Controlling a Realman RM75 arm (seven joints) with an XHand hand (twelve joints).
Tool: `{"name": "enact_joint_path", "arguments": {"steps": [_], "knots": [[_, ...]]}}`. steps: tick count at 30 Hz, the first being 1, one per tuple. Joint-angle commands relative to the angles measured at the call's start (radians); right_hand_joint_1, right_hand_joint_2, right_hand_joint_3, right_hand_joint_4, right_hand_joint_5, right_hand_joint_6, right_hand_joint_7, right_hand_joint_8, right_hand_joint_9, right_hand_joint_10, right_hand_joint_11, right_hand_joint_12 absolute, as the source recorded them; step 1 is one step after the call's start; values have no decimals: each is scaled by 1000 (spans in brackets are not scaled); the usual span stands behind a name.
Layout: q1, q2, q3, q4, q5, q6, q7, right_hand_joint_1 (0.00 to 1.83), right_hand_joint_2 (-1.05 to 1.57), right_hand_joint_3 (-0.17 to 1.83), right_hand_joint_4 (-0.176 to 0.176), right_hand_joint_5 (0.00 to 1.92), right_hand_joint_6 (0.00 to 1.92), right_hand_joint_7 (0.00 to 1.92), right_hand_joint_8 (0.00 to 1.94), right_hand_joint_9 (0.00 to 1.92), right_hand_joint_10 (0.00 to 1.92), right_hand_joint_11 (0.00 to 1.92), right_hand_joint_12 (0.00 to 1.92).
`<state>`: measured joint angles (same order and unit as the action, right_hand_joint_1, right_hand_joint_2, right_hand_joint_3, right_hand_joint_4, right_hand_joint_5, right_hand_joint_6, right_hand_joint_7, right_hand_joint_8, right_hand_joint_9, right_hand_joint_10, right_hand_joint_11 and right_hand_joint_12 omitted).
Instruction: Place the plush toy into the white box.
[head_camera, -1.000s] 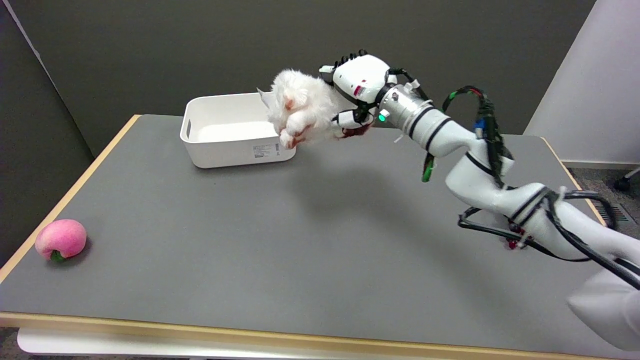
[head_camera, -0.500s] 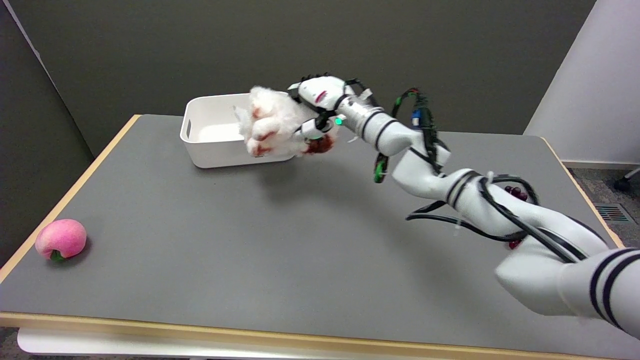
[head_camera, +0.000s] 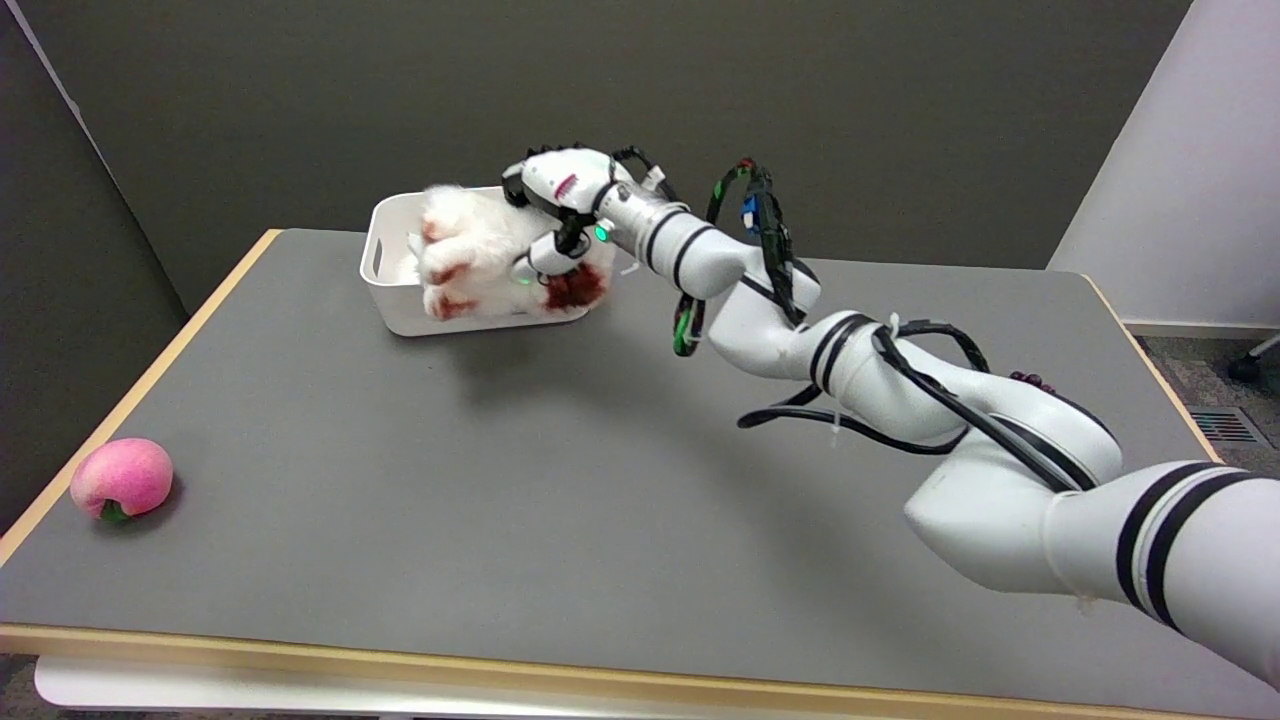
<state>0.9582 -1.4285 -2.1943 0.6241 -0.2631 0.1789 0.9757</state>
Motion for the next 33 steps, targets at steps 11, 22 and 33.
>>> {"name": "enact_joint_path", "arguments": {"steps": [11,22,33], "knots": [[130,-98,119,-149,9,60,-181,1196,1107,315,-161,560,1531,885,1340,787,1350,677,1674],[172,-147,198,-381,212,203,-634,1189,1179,195,-166,532,1540,859,1373,800,1264,653,1638],[152,-132,187,-372,484,236,-818,1171,1171,256,-147,507,1581,820,1439,734,1357,560,1799]]}}
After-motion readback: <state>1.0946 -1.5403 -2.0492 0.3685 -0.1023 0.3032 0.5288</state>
